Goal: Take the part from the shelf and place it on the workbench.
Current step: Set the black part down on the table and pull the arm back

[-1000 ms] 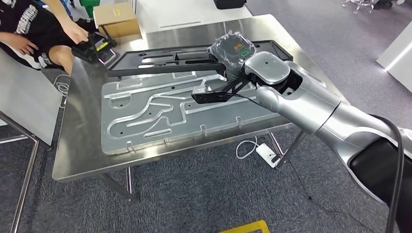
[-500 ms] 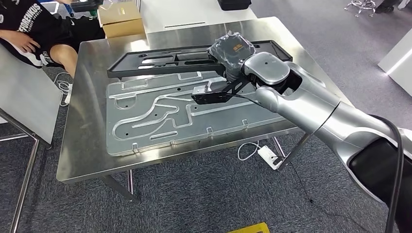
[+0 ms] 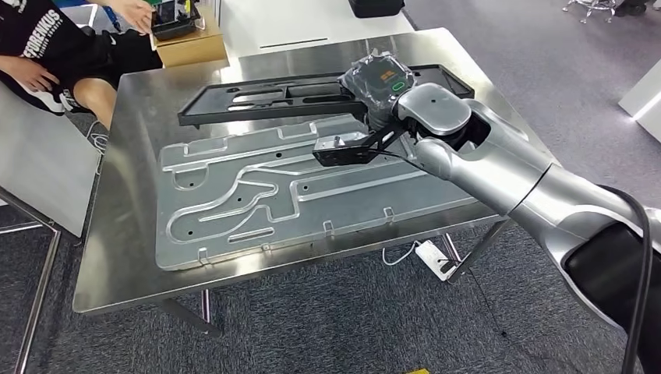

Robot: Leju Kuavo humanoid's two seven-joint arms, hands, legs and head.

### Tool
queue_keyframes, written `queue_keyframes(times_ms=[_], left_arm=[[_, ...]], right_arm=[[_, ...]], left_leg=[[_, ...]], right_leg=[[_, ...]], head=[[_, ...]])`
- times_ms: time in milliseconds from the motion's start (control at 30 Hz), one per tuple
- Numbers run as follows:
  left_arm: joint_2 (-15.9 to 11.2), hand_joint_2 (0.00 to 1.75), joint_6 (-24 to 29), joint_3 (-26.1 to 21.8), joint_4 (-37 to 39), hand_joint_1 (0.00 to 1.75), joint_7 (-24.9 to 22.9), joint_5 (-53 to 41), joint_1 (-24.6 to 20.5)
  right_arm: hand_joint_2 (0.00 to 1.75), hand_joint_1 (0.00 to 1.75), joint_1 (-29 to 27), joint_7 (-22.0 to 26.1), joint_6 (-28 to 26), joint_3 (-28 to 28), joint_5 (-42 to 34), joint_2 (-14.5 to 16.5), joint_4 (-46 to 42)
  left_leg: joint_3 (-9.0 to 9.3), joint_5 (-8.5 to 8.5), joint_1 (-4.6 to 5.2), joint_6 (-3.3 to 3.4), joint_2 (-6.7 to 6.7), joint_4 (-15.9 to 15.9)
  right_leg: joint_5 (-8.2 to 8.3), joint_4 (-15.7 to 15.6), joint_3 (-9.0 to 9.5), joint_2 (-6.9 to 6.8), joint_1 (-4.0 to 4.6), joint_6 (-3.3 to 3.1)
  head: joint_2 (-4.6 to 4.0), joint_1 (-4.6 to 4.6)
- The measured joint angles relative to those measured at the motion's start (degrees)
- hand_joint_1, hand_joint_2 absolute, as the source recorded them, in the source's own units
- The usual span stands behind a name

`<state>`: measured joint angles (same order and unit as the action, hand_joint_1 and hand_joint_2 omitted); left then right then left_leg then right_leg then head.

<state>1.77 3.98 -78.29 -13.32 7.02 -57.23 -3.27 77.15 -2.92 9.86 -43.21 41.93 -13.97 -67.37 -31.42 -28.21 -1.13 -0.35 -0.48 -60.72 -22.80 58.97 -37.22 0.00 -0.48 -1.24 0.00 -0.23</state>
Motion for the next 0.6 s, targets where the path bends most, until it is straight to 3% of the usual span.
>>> queue_keyframes(times_ms=[67,133,167,200,233,300,333,367,500,533,600], left_arm=[[0.0,1.75,0.0,0.0,0.0,0.0,0.0,0.0,0.0],[0.0,1.75,0.0,0.0,0.0,0.0,0.0,0.0,0.0],[0.0,1.75,0.0,0.0,0.0,0.0,0.0,0.0,0.0],[0.0,1.75,0.0,0.0,0.0,0.0,0.0,0.0,0.1],[0.0,1.75,0.0,0.0,0.0,0.0,0.0,0.0,0.1],[-0.1,1.75,0.0,0.0,0.0,0.0,0.0,0.0,0.2],[-0.1,1.75,0.0,0.0,0.0,0.0,0.0,0.0,0.2],[-0.2,1.75,0.0,0.0,0.0,0.0,0.0,0.0,0.2],[-0.2,1.75,0.0,-0.1,0.0,0.0,-0.2,0.1,0.3],[-0.2,1.75,-0.1,-0.1,0.0,0.0,-0.3,0.2,0.3],[-0.2,1.75,-0.6,-0.3,0.0,0.0,-0.1,0.8,0.2]], right_arm=[[1.75,1.75,0.1,0.0,0.0,0.0,0.0,0.0,0.0],[1.75,1.75,-0.1,0.0,0.0,0.0,0.0,0.0,0.0],[1.75,1.75,-0.2,0.0,0.0,0.0,0.0,0.0,0.0],[1.75,1.75,-0.3,0.0,0.0,0.0,0.0,0.1,0.0],[1.75,1.75,-0.4,0.0,0.0,0.0,0.0,0.1,0.0],[1.75,1.75,-0.4,0.0,0.0,0.0,0.0,0.1,0.0],[1.75,1.75,-0.3,0.0,0.0,0.0,0.0,0.1,0.0],[1.75,1.75,-0.3,0.0,0.0,0.0,0.0,0.1,0.1],[1.75,1.75,-0.3,0.1,0.0,0.0,0.0,0.0,0.0],[1.75,1.75,-0.1,0.1,0.0,0.0,0.0,0.0,0.0],[1.75,1.75,0.1,0.2,0.0,0.0,0.0,-0.2,0.0]], left_leg=[[-3.77,-1.12,-0.13,-0.3,0.13,-6.4],[-8.13,-3.9,-0.15,-0.52,0.13,-12.4],[-9.58,-4.67,-0.15,-0.58,0.13,-13.6],[-10.16,-4.26,-0.14,-0.56,0.14,-13.1],[-9.76,-2.45,-0.12,-0.42,0.14,-10.6],[-7.34,2.87,0.12,0.23,0.19,-2.9],[-6.27,4.2,0.32,0.56,0.22,0.1],[-5.58,4.9,0.53,0.88,0.26,1.9],[-3.95,5.27,0.47,1.79,0.32,3.5],[-3.46,5.28,0.33,1.95,0.32,3.8],[-3.0,5.06,0.28,2.25,0.36,4.1]], right_leg=[[-0.58,-0.3,1.04,-0.02,0.0,-0.66],[-1.35,-0.4,1.9,-0.01,0.14,-1.0],[-1.78,-0.4,2.38,0.02,0.23,-1.05],[-2.22,-0.3,2.92,0.05,0.33,-1.07],[-2.67,-0.3,3.53,0.08,0.41,-1.03],[-3.62,-0.3,4.77,0.08,0.58,-0.81],[-4.0,-0.3,5.12,0.11,0.63,-0.6],[-4.32,-0.3,5.33,0.12,0.67,-0.32],[-4.78,0.9,5.57,0.14,0.64,0.84],[-5.44,2.5,4.83,0.13,0.55,1.05],[-7.89,8.6,1.27,0.13,0.26,1.54]], head=[[0.0,-0.01],[0.0,0.0],[0.0,-0.01],[0.0,0.0],[0.0,-0.01],[0.0,0.01],[0.0,0.01],[0.0,0.01],[0.0,0.02],[0.0,0.02],[0.0,0.04]])
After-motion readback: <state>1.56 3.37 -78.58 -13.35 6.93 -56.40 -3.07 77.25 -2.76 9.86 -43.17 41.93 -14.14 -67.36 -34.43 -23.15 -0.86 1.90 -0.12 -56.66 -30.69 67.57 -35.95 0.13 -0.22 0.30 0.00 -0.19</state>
